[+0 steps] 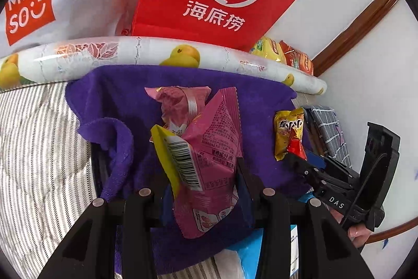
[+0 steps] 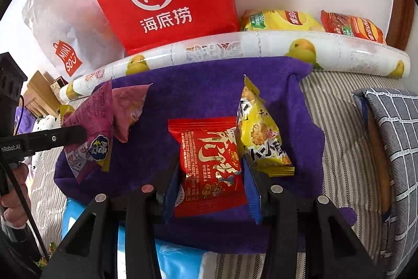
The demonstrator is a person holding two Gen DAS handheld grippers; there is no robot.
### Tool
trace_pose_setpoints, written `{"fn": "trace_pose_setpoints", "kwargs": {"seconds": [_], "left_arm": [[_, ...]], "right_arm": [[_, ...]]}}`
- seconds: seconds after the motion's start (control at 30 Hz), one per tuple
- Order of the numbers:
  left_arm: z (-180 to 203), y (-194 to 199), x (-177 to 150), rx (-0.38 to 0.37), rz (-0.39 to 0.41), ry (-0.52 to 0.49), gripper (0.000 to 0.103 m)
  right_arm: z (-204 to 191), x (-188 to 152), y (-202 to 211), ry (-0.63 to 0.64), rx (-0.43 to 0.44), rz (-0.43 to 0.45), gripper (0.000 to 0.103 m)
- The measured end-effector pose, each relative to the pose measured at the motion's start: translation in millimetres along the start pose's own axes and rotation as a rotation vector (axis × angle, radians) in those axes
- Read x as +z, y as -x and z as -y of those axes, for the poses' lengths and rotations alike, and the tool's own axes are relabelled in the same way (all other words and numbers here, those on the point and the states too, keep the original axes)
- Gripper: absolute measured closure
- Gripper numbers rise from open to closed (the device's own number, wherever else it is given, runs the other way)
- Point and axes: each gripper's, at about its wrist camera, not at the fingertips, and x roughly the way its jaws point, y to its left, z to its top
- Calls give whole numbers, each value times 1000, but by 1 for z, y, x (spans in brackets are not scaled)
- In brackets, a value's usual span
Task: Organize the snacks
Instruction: 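Lower the snacks onto the towel and open both tools, then withdraw both tools from the towel back toward the snack pile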
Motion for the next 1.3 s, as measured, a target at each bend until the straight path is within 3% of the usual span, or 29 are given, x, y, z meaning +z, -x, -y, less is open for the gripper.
{"fn": "trace_pose_setpoints", "kwargs": {"seconds": [0.27, 0.37, 0.43, 0.57, 0.73, 0.83, 1.07, 1.3], "left_arm": [[6, -5, -4, 6, -16, -38, 62], [6, -2, -5, 36, -22, -42, 55], [6, 2, -6, 87, -17, -48, 42], [0, 22, -10, 128, 7, -35, 38], [-4, 55, -24, 159, 41, -9, 37], [-3, 77, -37, 157, 69, -2, 37], [7, 123, -79, 167, 128, -6, 37], [16, 150, -127, 155, 130, -14, 37]], "right_arm": [[2, -1, -4, 7, 1, -19, 58], [3, -2, -5, 4, 6, -23, 57], [1, -2, -4, 12, 16, -27, 50], [-7, -2, 9, 20, 23, -6, 41], [-18, -10, 47, 9, -4, 72, 38], [-29, -21, 77, 14, -34, 145, 38], [-59, -63, 133, 48, -103, 196, 38], [-65, -117, 156, -32, -57, 144, 38]]}}
